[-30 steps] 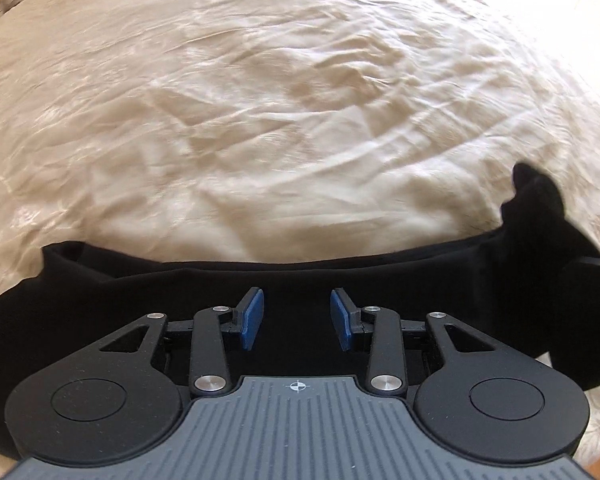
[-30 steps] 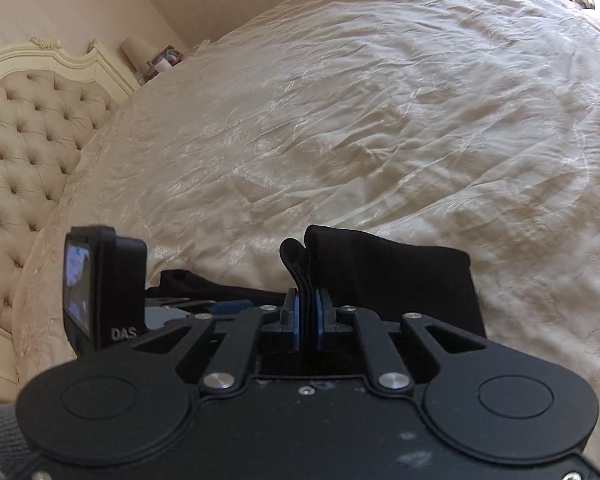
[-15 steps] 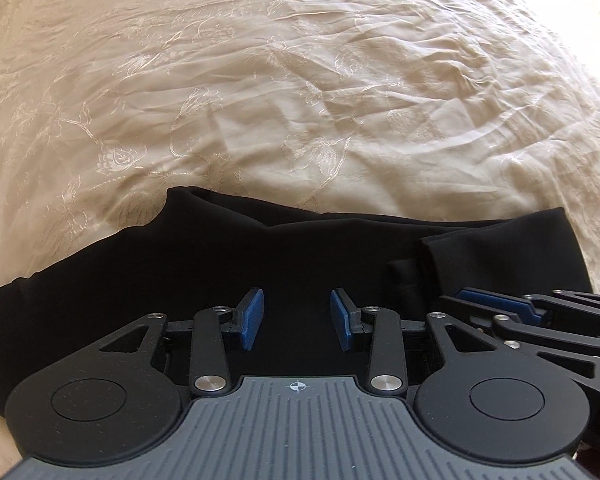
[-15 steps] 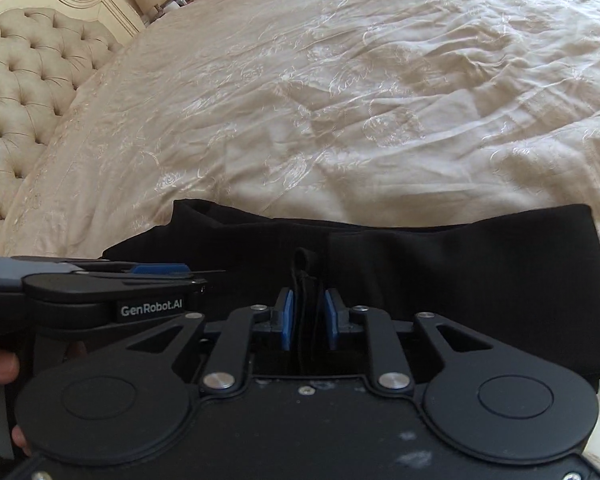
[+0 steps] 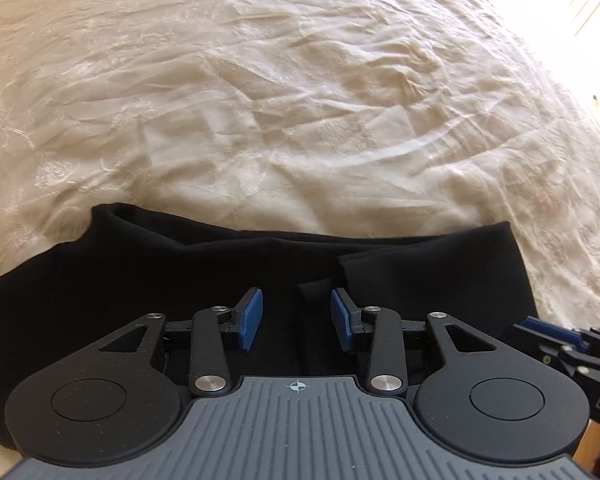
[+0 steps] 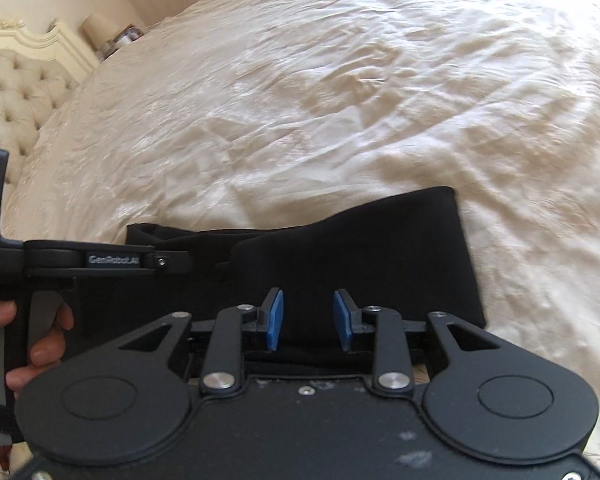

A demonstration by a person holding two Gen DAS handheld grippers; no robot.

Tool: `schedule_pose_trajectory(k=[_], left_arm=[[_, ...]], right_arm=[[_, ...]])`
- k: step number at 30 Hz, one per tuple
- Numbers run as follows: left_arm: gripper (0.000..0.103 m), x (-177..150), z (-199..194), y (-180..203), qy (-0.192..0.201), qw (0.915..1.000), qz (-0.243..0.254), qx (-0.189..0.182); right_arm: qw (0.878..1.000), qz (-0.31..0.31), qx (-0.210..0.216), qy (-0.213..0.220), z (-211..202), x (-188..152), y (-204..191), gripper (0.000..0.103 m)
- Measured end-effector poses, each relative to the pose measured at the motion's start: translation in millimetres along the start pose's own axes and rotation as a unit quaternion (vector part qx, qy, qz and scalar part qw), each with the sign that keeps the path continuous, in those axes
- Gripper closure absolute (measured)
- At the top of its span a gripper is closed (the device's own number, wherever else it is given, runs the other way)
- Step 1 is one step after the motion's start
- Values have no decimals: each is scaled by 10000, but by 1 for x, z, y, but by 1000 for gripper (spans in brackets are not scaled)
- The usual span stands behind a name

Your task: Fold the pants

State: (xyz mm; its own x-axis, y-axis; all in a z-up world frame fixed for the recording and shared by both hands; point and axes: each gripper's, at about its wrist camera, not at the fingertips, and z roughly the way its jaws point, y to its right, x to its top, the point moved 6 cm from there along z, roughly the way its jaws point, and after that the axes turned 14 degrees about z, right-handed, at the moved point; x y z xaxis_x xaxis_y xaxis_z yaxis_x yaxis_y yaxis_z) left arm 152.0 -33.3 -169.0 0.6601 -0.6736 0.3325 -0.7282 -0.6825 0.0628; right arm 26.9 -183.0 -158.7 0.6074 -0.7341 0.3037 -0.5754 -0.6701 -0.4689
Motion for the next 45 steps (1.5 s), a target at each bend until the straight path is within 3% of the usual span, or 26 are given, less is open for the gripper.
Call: schedule_pose_trajectory(k=[7,11,12,13,15,19,21,28,32,38,41,45], left_arm=[[64,-11,37,27,-688,9968,-262,-320],[57,-11,47,38,-789,9968,-97,-95],[63,-9,46,42,-722,9973,-44,-134],[83,-8,45,46,-671,9975,-26,-225],[92,-7,33,48,-579,9979,-134,-252],[92,-13,-6,44,-184,9998,-38,-42],[92,-20,-14,38,-225,9997,-28,14],[91,-36,13,30,-593,9980,-210,-9],[83,-38,28,29,-742,9969,-166,182],[81,-47,-3,4,-527,9949,-715,480],[81,-61,-19,-19,-532,9882,-1097,922],[81,-87,-37,-43,-616,9761,-1738,1153]], right_arm=[[9994,281,-174,128,-14,17,40,71],[9992,343,-134,180,-19,20,49,71],[9990,376,-138,176,-21,19,53,71],[9989,412,-157,173,-22,19,57,71],[9984,480,-222,184,-23,18,64,71],[9970,640,-309,291,-31,23,82,71],[9971,617,-306,313,-31,27,86,71],[9999,-127,-7,67,0,29,61,71],[9973,-424,-317,-507,38,13,60,72],[9959,-451,-506,-599,34,14,60,72],[9967,-651,-337,-363,23,23,47,71],[9942,-1023,41,-335,26,32,15,71]])
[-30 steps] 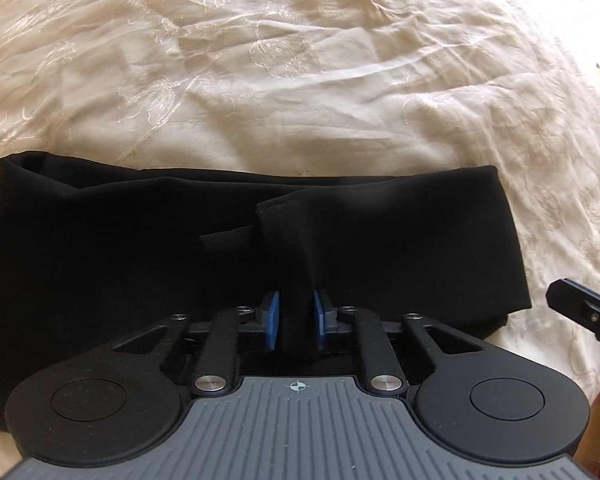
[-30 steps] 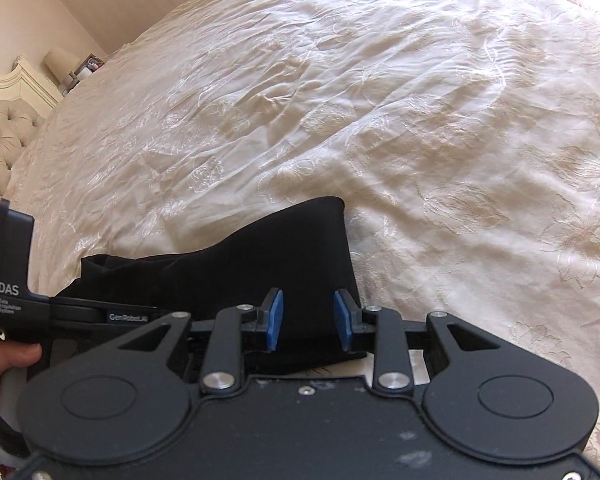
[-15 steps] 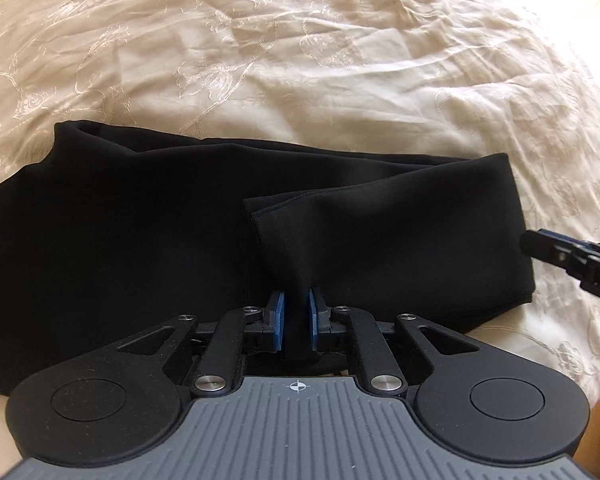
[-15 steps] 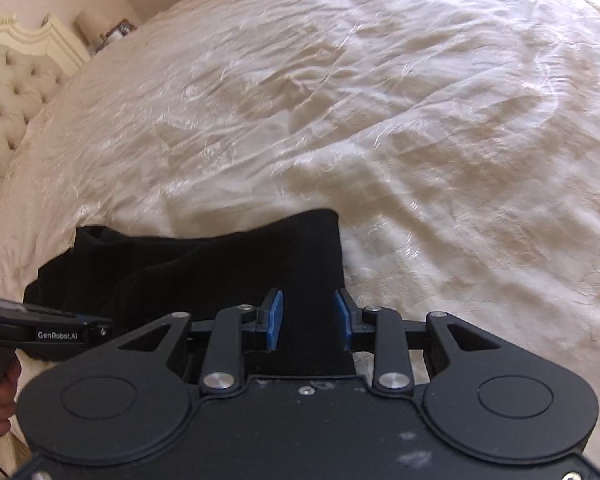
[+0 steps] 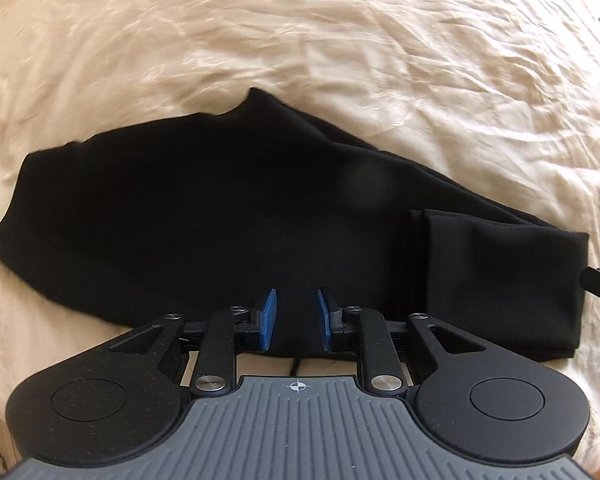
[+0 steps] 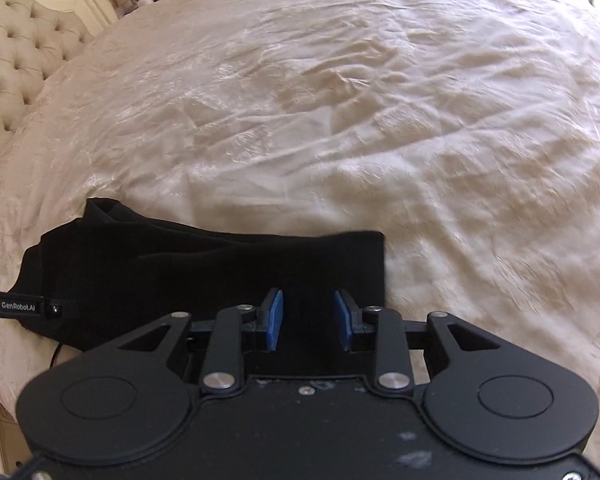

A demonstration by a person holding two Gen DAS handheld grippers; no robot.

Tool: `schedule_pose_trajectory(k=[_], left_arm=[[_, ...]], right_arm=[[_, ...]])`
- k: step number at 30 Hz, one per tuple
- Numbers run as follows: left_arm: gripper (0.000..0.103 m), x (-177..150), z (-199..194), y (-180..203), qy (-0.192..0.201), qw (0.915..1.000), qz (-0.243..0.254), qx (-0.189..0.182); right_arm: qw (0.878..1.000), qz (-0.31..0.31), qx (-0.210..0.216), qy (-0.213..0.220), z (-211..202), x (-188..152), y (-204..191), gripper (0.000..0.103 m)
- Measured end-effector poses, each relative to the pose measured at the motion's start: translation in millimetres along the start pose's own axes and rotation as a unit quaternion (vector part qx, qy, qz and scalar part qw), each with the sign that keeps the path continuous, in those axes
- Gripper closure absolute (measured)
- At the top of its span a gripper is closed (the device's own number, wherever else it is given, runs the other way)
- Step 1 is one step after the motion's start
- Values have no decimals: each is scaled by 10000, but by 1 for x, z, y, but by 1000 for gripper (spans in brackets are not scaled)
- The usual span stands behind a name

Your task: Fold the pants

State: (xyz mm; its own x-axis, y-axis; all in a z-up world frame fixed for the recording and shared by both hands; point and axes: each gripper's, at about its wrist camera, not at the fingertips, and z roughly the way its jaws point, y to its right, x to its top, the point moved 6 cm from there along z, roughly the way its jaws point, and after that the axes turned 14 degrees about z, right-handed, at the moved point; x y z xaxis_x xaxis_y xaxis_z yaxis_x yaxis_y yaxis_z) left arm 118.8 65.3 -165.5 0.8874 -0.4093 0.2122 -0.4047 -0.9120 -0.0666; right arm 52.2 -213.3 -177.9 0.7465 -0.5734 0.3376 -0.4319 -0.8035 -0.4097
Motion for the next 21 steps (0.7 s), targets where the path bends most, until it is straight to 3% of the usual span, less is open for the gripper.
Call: schedule_pose_trajectory(k=[5,11,15,21], left_arm=[[81,-26,-13,-20,-62,9983,-470,348],[81,-57,-27,-27,-85,9952,-797,557],[81,-68,-27,-33,-117,9943,-889,573],[81,-66,-18,-52,-96,9955,-827,459]], right_arm=[[9974,-509,427,-273,26,7,-51,71],[9853,-1332,776,-731,55,-15,-106,71],[9772,-1809,715,-850,68,-32,-123,72],[9786,-1745,364,-1031,92,-37,-123,81]])
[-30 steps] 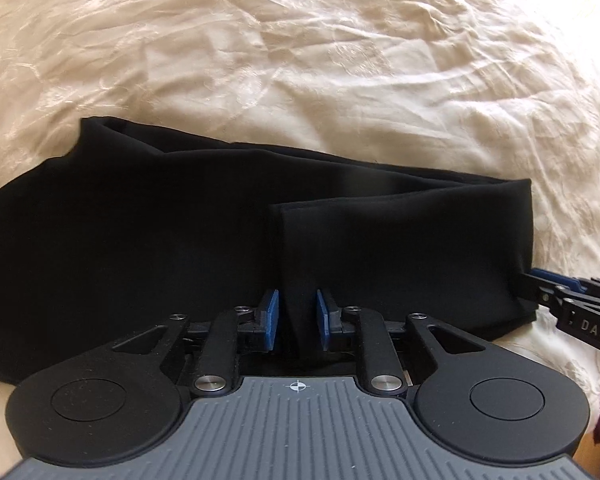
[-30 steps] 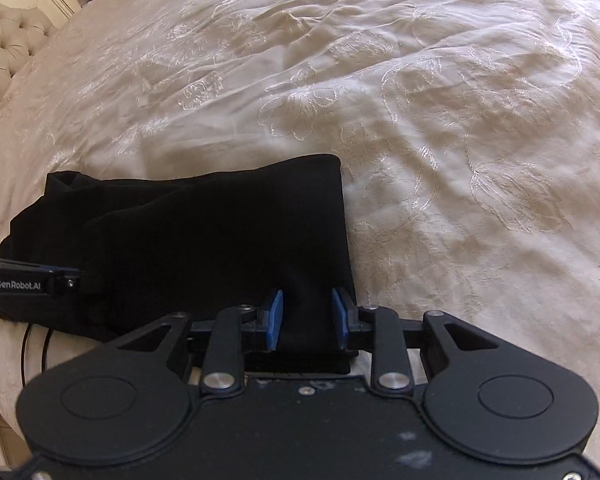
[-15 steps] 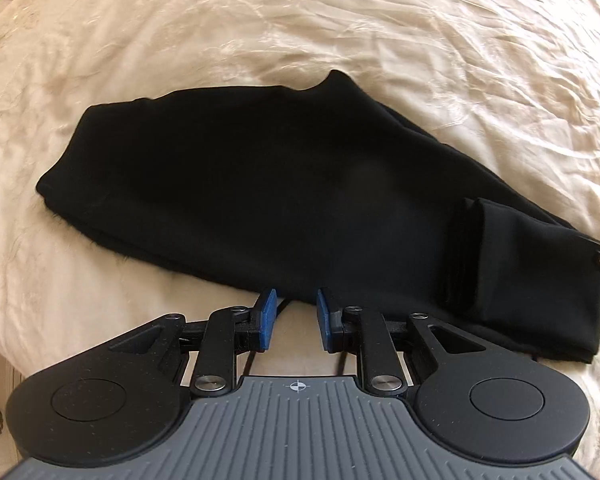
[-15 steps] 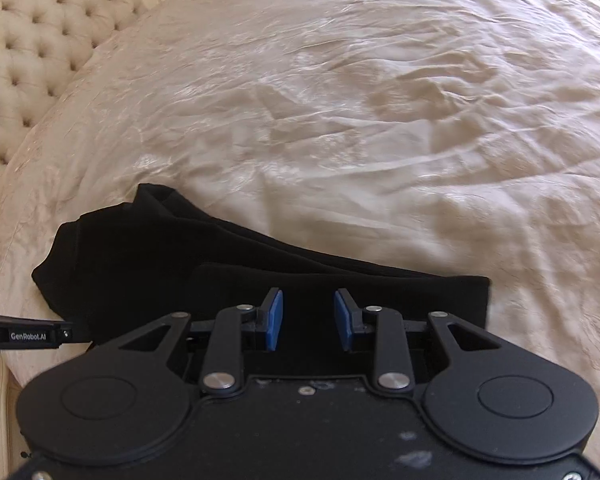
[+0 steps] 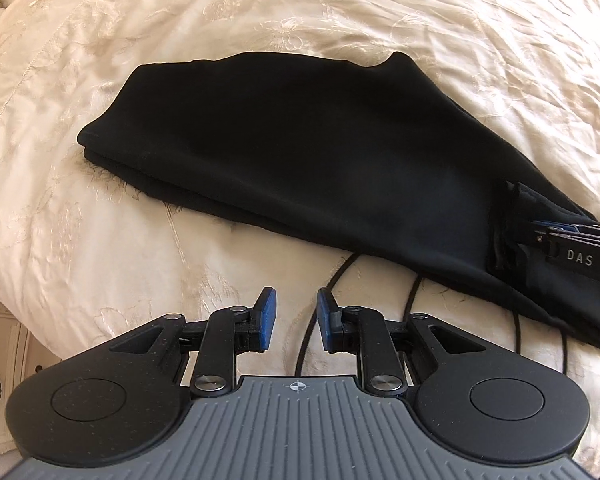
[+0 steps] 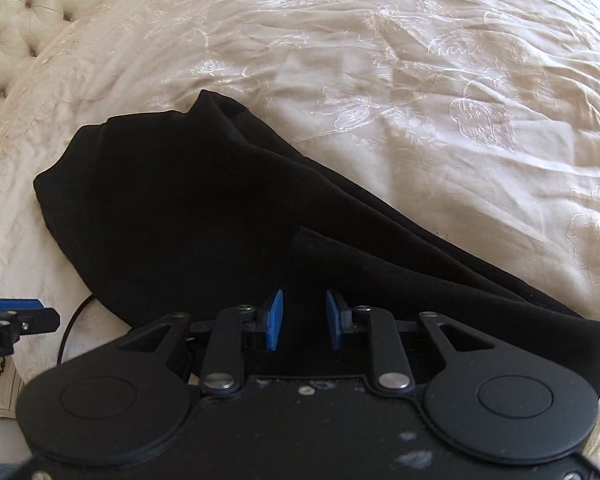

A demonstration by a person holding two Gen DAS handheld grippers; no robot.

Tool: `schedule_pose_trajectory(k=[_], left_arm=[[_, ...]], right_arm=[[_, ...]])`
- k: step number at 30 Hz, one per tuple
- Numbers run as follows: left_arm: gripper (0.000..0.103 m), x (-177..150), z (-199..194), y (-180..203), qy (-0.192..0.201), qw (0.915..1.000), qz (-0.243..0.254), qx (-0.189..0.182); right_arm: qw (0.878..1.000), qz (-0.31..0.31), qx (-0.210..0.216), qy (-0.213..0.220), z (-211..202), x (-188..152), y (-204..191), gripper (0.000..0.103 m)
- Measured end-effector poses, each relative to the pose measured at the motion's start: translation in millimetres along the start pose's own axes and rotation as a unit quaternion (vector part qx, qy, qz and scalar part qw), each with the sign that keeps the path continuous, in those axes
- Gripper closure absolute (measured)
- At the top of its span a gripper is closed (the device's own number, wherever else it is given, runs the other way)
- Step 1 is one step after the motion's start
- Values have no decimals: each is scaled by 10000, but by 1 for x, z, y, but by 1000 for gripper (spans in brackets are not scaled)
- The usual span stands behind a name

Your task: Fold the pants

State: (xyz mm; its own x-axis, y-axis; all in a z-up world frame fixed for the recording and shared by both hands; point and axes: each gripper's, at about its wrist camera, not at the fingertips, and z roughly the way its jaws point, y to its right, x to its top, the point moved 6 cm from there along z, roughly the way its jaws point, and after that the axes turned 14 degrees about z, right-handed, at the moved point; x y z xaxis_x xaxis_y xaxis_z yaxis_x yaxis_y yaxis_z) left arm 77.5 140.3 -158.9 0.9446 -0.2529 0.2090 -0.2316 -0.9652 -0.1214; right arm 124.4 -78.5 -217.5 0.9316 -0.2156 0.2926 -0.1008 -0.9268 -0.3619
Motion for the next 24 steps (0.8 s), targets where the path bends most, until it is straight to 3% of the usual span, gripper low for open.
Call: schedule_pose_trajectory(k=[3,8,15,24], left_arm=[[81,10,4,-13,95,9998,144,-98],[81,29,11,-40,253,9981,544,-101],[81,46,15,-91,481,9956,810,-31],[81,57,25,-150,660,9938,885,-156]], right_arm=[[9996,180,-134,168,-9,8,-7,79],[9975,450,55,547,-23,24,-43,77],[9977,347,311,497,12,51,-106,77],[9957,685,-407,478,70,106,-107,76]])
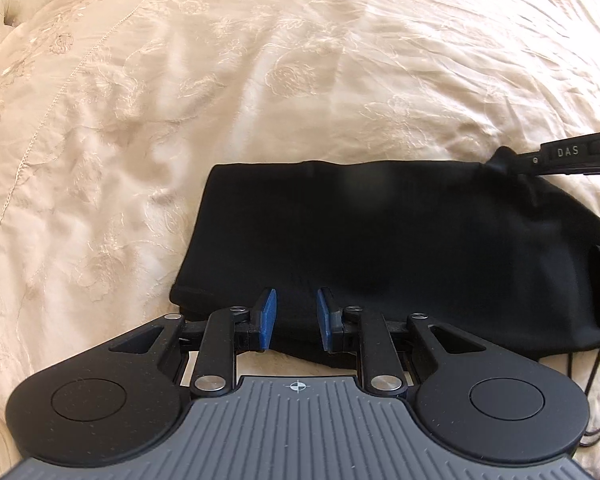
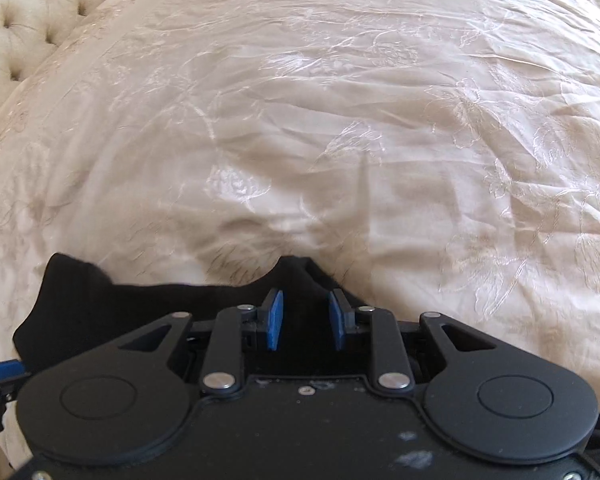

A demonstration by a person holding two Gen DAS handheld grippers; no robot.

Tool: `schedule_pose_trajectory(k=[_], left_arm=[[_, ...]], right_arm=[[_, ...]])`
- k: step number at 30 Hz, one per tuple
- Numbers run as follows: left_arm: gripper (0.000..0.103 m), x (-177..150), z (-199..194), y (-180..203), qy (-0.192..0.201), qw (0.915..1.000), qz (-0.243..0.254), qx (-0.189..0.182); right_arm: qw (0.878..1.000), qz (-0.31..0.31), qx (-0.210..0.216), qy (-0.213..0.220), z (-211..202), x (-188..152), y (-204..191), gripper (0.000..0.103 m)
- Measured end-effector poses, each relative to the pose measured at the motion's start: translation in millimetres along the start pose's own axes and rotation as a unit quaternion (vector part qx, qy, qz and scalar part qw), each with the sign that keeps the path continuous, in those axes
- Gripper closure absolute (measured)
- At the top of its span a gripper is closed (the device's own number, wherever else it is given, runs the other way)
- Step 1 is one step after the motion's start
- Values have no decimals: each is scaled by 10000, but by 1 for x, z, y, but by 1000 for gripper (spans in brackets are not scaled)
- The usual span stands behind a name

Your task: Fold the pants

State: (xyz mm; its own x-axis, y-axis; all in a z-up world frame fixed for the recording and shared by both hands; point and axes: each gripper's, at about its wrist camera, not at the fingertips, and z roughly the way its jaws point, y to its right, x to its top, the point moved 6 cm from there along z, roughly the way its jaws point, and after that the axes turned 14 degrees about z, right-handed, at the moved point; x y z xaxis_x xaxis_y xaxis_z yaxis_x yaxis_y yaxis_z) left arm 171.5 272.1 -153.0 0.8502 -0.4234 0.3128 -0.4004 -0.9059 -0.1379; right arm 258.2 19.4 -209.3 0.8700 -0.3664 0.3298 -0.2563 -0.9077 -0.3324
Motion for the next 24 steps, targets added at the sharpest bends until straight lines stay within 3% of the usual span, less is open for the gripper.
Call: schedule_pose_trajectory(k=[3,7,12,17,24], left_arm=[[80,-2,0,-16,55,9998,-122,-124],[70,-8,-1,-36,143,9988,-385,-284],[69,-28,2,-43,112,9949,-796,-612],[63,-41,21,-39,-155,9909,-972,-922],[53,-45,46,-53,-242,9739,-1835,-1314]], right_arm=[[9998,49,-168,-66,13,5,1,75],[9995,9,-308,60,19,-3,-2,73],[9993,65,-365,109,25,-6,-4,73],[9991,-10,-415,104,28,-5,-9,73],[9984,-132,-460,302,9,-5,-18,73]])
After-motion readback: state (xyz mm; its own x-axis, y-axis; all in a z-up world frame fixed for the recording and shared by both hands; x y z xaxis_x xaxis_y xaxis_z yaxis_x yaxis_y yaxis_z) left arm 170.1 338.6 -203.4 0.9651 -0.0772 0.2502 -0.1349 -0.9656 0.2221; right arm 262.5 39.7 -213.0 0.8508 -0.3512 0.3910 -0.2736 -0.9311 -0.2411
